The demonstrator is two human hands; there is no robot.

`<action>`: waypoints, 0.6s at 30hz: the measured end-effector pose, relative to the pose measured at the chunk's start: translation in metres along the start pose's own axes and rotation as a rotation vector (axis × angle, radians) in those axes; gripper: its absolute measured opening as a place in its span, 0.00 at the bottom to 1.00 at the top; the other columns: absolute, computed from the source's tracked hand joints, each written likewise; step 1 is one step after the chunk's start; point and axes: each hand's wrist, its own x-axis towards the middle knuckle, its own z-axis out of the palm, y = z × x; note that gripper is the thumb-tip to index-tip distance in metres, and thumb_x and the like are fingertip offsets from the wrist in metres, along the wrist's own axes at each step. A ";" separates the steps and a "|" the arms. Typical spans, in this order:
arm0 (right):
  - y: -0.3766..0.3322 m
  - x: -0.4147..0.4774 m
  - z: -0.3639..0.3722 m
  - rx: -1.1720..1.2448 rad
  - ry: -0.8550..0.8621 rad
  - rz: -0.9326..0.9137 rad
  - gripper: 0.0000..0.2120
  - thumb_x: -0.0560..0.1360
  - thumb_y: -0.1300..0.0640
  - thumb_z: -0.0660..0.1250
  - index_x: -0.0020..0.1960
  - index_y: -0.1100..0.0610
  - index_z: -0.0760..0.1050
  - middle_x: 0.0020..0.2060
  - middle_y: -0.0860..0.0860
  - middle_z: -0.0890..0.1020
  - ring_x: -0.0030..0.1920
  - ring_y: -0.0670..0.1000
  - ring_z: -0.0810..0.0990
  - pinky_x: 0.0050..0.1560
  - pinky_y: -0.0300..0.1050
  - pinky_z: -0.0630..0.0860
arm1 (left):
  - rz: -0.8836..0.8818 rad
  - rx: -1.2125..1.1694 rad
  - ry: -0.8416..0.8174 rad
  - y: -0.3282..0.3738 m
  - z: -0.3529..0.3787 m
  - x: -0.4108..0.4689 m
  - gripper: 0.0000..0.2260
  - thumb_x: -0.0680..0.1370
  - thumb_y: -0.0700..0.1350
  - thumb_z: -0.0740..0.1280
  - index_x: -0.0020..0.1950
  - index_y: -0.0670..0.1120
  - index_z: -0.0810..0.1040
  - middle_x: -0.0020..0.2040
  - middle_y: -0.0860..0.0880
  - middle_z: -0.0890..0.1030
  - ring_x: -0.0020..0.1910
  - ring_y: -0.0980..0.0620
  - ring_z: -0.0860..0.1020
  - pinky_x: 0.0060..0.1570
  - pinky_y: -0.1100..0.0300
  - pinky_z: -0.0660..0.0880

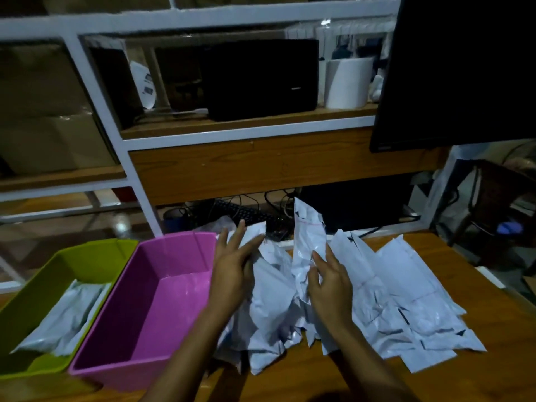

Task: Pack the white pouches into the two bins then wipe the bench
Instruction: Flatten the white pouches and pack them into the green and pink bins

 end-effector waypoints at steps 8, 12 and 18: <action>-0.113 -0.018 0.050 0.086 -0.128 -0.179 0.17 0.78 0.56 0.61 0.66 0.57 0.75 0.72 0.53 0.69 0.69 0.55 0.70 0.63 0.41 0.67 | 0.086 0.200 -0.087 -0.087 -0.129 0.001 0.20 0.77 0.46 0.55 0.66 0.53 0.77 0.74 0.43 0.68 0.74 0.36 0.61 0.69 0.39 0.62; -0.161 -0.031 0.095 -0.003 -0.268 -0.245 0.19 0.79 0.54 0.58 0.68 0.57 0.74 0.74 0.52 0.65 0.68 0.56 0.69 0.64 0.47 0.70 | -0.005 0.326 -0.219 -0.146 -0.143 -0.004 0.20 0.76 0.46 0.56 0.65 0.56 0.77 0.71 0.42 0.71 0.71 0.33 0.65 0.66 0.34 0.64; -0.186 -0.038 0.169 -0.332 -0.420 -0.182 0.15 0.77 0.56 0.60 0.63 0.56 0.76 0.76 0.55 0.59 0.70 0.63 0.64 0.63 0.53 0.70 | -0.056 0.503 -0.587 -0.222 -0.113 0.003 0.18 0.77 0.51 0.55 0.63 0.54 0.78 0.72 0.44 0.71 0.71 0.35 0.66 0.64 0.36 0.66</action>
